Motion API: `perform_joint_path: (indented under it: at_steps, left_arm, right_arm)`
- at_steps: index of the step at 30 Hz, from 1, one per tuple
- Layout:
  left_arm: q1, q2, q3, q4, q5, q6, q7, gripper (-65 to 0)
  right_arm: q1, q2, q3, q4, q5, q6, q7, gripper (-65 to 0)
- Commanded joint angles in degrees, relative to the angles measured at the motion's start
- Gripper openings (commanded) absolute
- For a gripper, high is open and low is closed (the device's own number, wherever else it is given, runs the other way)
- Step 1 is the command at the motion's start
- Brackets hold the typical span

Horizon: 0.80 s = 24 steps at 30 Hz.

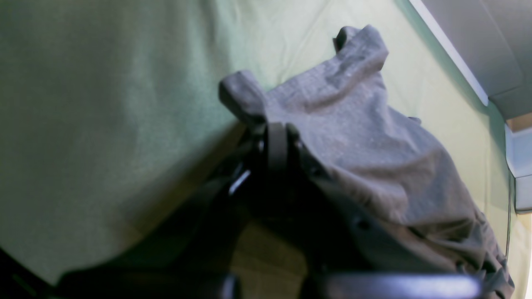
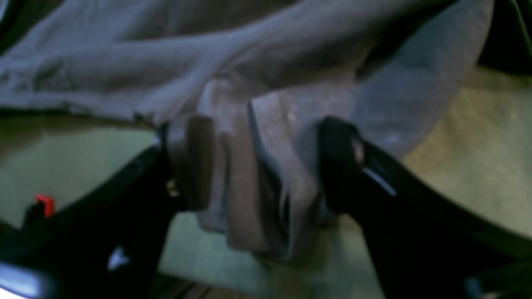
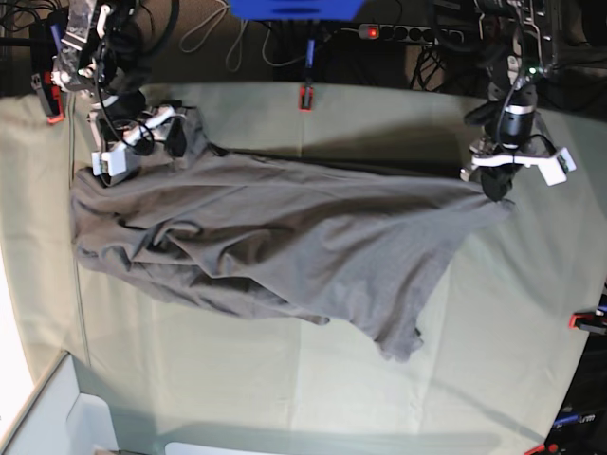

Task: Layout the t-shirt on the table in an organized manner, then fold the t-shirt properly
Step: 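Hold the t-shirt with both grippers and adjust the right gripper's grip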

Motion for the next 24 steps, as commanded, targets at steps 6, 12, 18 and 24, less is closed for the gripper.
perform_joint_path:
  at_steps: [6,12,18,24]
  left_arm:
    - [0.0,-0.4,-0.2,1.0,0.0,-0.6,-1.3,-64.9]
    - [0.0,-0.4,-0.2,1.0,0.0,-0.6,-1.3,-64.9]
    - [0.2,-0.4,-0.2,2.1,-0.3,-0.6,-1.3,-64.9]
    - [0.5,-0.6,-0.3,3.9,0.0,-0.6,-1.3,-64.9]
  right_arm:
    - [0.1,1.0,-2.5,-2.9,-0.1,1.5,-1.0,-47.7]
    - [-1.0,1.0,-2.1,0.2,-0.1,1.5,-1.1,-65.0]
    - [-3.9,1.0,-1.9,10.6,0.0,1.6,-1.1,-65.0]
    - [-7.2,0.6,0.8,20.4,0.1,1.7,-0.7,-65.0]
